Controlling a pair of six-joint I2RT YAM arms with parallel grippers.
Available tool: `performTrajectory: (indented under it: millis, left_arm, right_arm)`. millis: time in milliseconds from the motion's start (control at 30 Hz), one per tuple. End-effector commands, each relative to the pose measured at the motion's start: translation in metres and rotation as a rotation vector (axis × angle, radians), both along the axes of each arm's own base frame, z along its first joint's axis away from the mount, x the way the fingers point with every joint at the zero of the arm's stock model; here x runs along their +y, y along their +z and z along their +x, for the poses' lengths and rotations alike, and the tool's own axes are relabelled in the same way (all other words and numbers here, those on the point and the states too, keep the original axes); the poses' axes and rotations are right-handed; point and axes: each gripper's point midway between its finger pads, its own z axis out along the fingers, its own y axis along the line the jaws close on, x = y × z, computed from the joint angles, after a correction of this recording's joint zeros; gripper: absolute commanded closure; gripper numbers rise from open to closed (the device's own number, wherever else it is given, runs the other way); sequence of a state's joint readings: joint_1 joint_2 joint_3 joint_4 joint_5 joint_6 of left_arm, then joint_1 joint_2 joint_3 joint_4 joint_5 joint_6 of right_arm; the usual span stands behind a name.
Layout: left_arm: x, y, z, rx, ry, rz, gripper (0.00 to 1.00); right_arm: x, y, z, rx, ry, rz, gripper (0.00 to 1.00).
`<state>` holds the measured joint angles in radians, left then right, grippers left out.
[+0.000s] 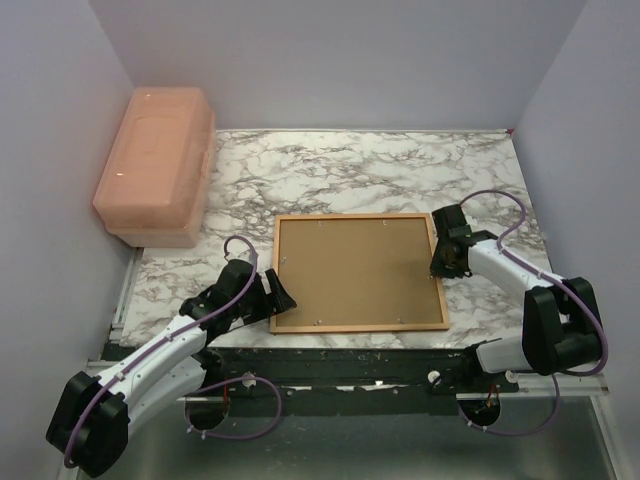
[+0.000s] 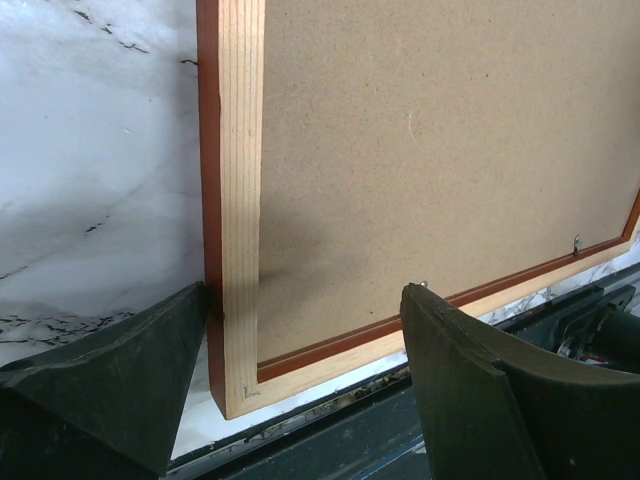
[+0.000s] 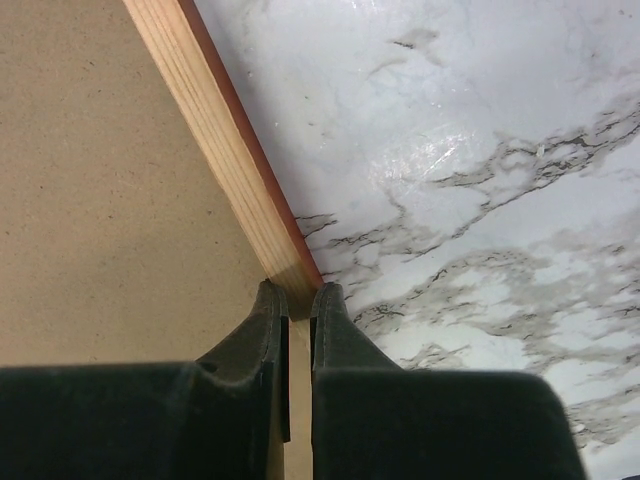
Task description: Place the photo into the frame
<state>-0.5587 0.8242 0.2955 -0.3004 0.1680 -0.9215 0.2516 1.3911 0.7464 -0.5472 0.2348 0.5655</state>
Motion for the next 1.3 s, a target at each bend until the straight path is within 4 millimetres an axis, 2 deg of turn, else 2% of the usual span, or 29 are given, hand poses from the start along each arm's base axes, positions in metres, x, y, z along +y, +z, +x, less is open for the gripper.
performTrajectory:
  millis: [0,67,167,267,367,467,567,700,933,1267]
  left_arm:
    - [-0.004,-0.022,-0.037,0.162,-0.062,-0.007,0.21]
    - [-0.004,-0.021,-0.038,0.160,-0.063,-0.006,0.21]
    - [-0.003,-0.020,-0.038,0.155,-0.062,-0.005,0.21]
    - [0.002,-0.020,-0.036,0.152,-0.049,0.030,0.20]
    - [0.010,-0.016,-0.030,0.136,-0.049,0.094,0.17]
    - [0.015,-0.008,-0.020,0.117,-0.047,0.142,0.16]
    - [0.013,0.000,-0.007,0.098,-0.048,0.139,0.16]
    - [0.014,0.009,0.018,0.077,-0.035,0.155,0.16]
    - [0.034,0.010,0.066,0.066,0.037,0.245,0.16]
    - [0.047,0.005,0.115,0.072,0.073,0.395,0.25]
  right_arm:
    - [0.030,-0.004,-0.003,0.015,-0.031,0.148,1.00]
    - [0.032,-0.002,-0.001,0.015,-0.017,0.155,0.99]
    - [0.037,0.002,0.003,0.017,0.007,0.168,0.87]
    - [0.039,0.008,0.005,0.004,0.015,0.181,0.52]
    - [0.040,0.013,0.006,-0.009,0.015,0.189,0.25]
    - [0.042,0.016,0.003,-0.015,0.017,0.205,0.12]
    - [0.044,0.017,-0.002,-0.021,0.023,0.230,0.07]
    - [0.048,0.015,-0.008,-0.016,0.034,0.254,0.05]
    - [0.052,0.005,-0.020,0.015,0.049,0.285,0.05]
    - [0.056,0.003,-0.020,0.020,0.059,0.305,0.05]
